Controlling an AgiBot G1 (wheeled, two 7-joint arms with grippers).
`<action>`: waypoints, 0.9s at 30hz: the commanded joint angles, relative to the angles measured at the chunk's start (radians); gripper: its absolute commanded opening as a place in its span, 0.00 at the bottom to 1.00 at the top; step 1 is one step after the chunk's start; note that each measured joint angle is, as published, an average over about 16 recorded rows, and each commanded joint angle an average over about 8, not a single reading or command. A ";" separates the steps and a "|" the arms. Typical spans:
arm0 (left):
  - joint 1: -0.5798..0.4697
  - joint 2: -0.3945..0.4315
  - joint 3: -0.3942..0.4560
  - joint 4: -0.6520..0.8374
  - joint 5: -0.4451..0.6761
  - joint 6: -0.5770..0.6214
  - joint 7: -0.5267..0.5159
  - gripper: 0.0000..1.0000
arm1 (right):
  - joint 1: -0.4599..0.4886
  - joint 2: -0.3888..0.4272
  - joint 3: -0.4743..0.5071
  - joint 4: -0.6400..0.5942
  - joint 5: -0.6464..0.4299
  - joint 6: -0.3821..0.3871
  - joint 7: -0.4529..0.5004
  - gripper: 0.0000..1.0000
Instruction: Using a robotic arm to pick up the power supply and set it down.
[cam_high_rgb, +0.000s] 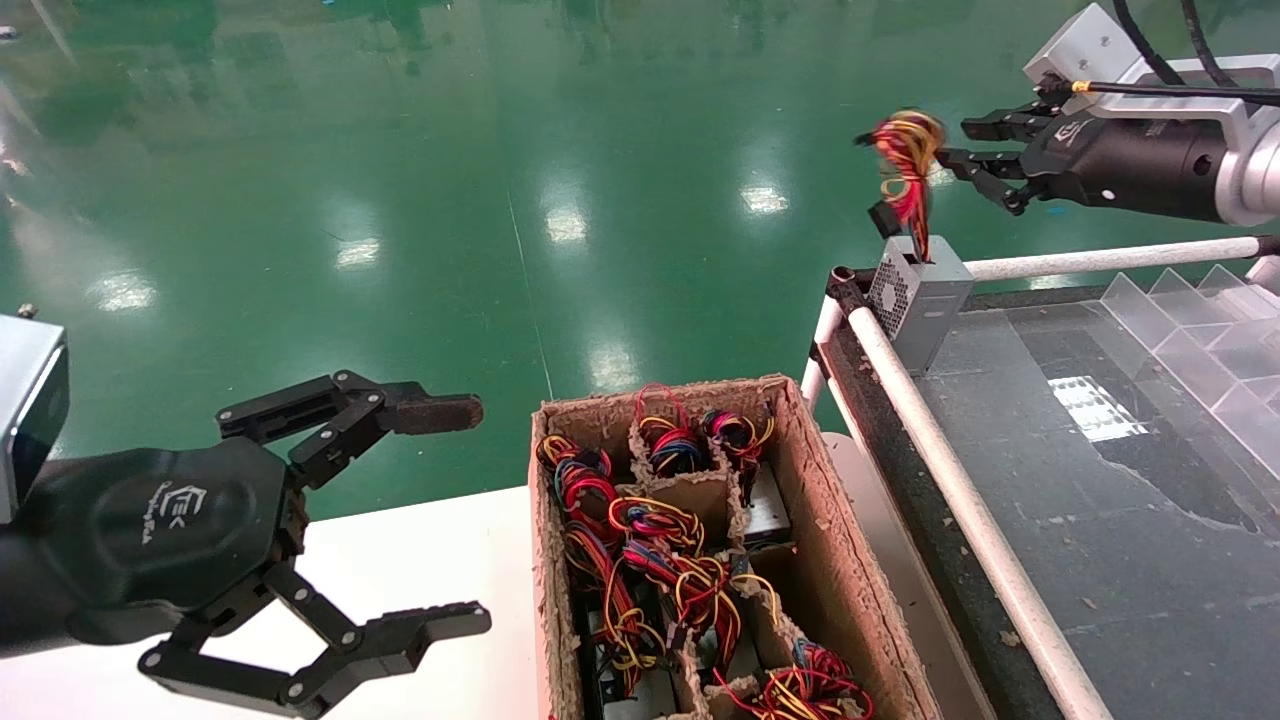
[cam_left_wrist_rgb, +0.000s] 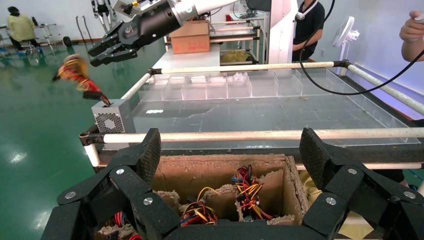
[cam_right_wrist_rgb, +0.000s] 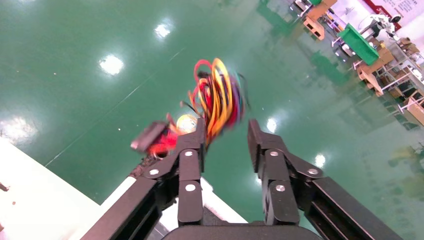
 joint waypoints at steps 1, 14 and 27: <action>0.000 0.000 0.000 0.000 0.000 0.000 0.000 1.00 | 0.002 0.003 -0.001 -0.001 -0.002 0.000 0.002 1.00; 0.000 0.000 0.000 0.000 0.000 0.000 0.000 1.00 | -0.005 0.044 0.039 0.022 0.058 -0.048 0.033 1.00; 0.000 0.000 0.000 0.000 0.000 0.000 0.000 1.00 | -0.187 0.128 0.096 0.279 0.181 -0.150 0.141 1.00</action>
